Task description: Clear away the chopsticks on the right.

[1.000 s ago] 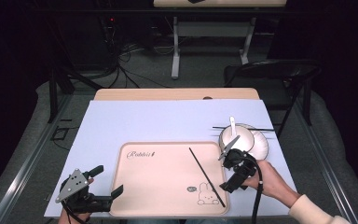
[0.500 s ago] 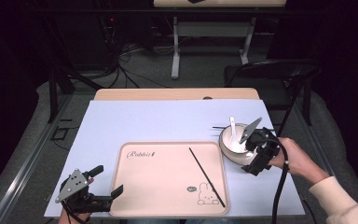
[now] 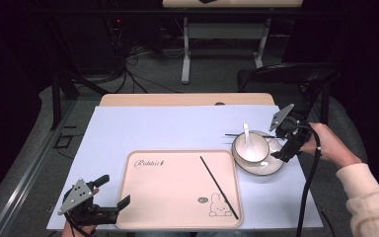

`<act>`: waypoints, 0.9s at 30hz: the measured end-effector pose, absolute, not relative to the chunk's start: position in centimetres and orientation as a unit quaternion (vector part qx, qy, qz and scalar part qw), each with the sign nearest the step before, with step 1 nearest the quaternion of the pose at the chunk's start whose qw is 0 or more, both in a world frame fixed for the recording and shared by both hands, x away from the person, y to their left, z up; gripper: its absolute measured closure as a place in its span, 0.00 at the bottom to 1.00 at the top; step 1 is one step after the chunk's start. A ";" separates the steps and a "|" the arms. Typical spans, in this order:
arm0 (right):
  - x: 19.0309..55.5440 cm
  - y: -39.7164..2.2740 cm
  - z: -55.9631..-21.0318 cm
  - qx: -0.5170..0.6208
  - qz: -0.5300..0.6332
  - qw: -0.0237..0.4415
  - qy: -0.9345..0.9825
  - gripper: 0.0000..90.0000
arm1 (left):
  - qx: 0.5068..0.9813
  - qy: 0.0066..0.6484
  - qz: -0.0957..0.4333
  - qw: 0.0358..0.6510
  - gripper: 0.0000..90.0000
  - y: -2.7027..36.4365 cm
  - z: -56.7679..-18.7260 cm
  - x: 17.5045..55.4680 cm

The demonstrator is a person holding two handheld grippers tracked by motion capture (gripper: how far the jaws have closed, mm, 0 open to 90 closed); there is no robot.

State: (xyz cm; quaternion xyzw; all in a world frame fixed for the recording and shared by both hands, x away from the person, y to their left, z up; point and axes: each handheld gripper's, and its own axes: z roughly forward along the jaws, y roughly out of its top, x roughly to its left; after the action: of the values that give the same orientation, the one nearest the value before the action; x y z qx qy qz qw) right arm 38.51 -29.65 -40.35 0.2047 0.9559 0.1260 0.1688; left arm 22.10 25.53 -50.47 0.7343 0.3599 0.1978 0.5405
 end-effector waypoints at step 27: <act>45.9 -31.7 -44.4 0.163 0.070 0.192 0.965 0.19 | 0.728 0.360 0.197 0.549 0.00 25.7 -50.5 22.1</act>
State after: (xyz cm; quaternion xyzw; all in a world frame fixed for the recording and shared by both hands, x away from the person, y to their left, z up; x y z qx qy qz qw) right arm 45.92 -31.66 -44.36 0.1630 0.9652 0.0699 0.1922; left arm 22.11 25.68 -50.50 0.7283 0.3596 0.1973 0.5489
